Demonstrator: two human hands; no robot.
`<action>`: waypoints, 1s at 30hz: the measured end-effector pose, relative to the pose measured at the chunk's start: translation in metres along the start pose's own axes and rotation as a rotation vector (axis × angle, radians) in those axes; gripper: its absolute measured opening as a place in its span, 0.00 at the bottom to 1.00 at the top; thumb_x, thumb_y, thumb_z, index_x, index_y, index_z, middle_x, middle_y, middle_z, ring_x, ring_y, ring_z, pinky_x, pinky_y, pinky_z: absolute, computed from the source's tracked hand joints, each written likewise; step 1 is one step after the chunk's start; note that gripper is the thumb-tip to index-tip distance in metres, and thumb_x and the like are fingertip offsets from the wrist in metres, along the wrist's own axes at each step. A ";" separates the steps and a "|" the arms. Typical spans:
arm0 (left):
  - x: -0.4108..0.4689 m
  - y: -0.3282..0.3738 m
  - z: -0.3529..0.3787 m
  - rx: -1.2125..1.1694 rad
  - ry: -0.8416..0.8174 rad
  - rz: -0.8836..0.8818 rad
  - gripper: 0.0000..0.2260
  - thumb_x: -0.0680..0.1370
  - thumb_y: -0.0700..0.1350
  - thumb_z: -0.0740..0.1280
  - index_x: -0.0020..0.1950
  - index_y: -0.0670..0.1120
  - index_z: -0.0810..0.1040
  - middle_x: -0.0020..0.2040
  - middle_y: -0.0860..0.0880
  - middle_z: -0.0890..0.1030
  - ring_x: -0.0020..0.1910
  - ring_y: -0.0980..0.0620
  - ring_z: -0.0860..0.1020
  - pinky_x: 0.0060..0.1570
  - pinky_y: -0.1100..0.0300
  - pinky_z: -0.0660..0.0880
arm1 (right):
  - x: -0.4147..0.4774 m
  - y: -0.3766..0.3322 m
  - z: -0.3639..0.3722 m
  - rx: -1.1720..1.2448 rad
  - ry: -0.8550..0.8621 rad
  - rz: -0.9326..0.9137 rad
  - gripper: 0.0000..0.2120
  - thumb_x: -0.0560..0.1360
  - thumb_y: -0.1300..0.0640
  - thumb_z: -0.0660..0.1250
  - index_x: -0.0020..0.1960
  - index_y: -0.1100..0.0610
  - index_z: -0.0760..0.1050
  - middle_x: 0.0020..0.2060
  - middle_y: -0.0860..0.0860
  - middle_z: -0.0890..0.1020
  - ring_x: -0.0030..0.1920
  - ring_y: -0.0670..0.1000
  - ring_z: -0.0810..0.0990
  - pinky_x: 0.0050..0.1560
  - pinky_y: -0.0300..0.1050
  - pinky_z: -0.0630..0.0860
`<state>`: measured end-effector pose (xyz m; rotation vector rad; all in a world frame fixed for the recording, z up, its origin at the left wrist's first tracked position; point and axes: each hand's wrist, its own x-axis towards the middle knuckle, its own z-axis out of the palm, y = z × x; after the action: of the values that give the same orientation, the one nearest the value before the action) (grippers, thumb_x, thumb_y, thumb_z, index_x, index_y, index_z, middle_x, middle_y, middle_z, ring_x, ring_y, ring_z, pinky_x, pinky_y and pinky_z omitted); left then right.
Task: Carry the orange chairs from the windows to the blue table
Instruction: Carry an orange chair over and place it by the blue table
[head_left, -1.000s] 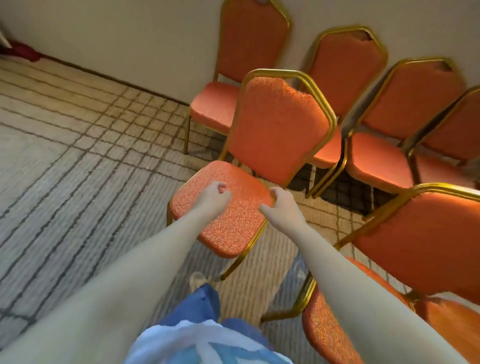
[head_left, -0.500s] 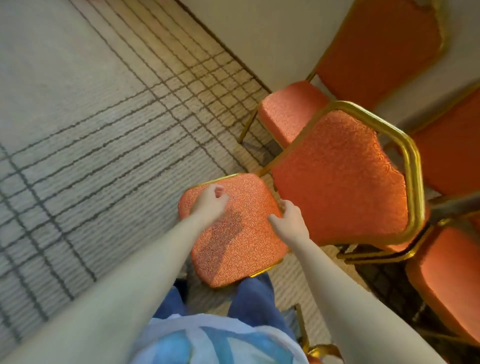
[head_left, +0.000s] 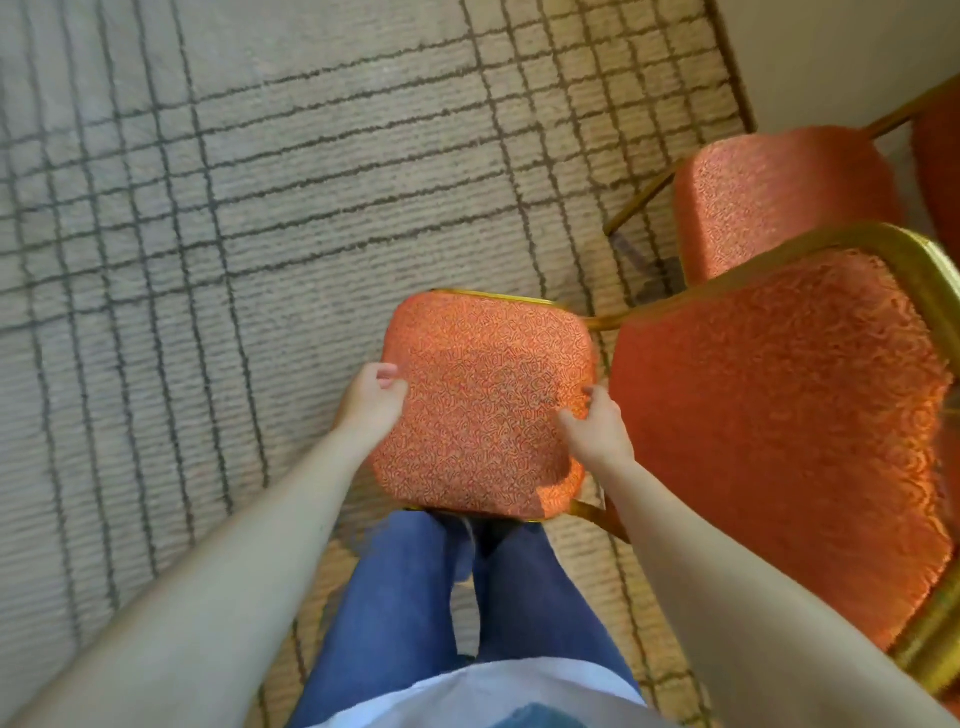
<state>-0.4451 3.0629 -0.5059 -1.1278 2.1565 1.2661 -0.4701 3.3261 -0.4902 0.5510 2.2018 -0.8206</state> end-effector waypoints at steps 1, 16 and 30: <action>0.002 -0.005 0.003 -0.006 0.009 -0.020 0.13 0.78 0.38 0.64 0.63 0.40 0.73 0.57 0.38 0.79 0.50 0.43 0.78 0.49 0.58 0.71 | 0.006 0.003 0.002 0.006 -0.014 0.007 0.31 0.77 0.49 0.64 0.76 0.55 0.60 0.72 0.57 0.68 0.70 0.59 0.69 0.66 0.55 0.70; 0.105 -0.098 0.064 -0.059 0.077 -0.094 0.17 0.76 0.39 0.65 0.66 0.41 0.71 0.61 0.41 0.77 0.57 0.47 0.76 0.62 0.53 0.71 | 0.120 0.072 0.058 0.141 -0.002 0.093 0.37 0.74 0.52 0.67 0.78 0.53 0.55 0.71 0.53 0.71 0.69 0.58 0.71 0.70 0.55 0.68; 0.163 -0.143 0.094 -0.008 0.227 0.029 0.29 0.78 0.53 0.65 0.74 0.42 0.63 0.69 0.43 0.71 0.67 0.48 0.71 0.67 0.57 0.65 | 0.196 0.108 0.109 0.329 0.254 0.154 0.40 0.73 0.41 0.70 0.77 0.53 0.57 0.71 0.53 0.71 0.70 0.57 0.70 0.71 0.53 0.66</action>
<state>-0.4337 3.0333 -0.7404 -1.3037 2.3391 1.2103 -0.4834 3.3541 -0.7373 1.0217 2.2246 -1.0872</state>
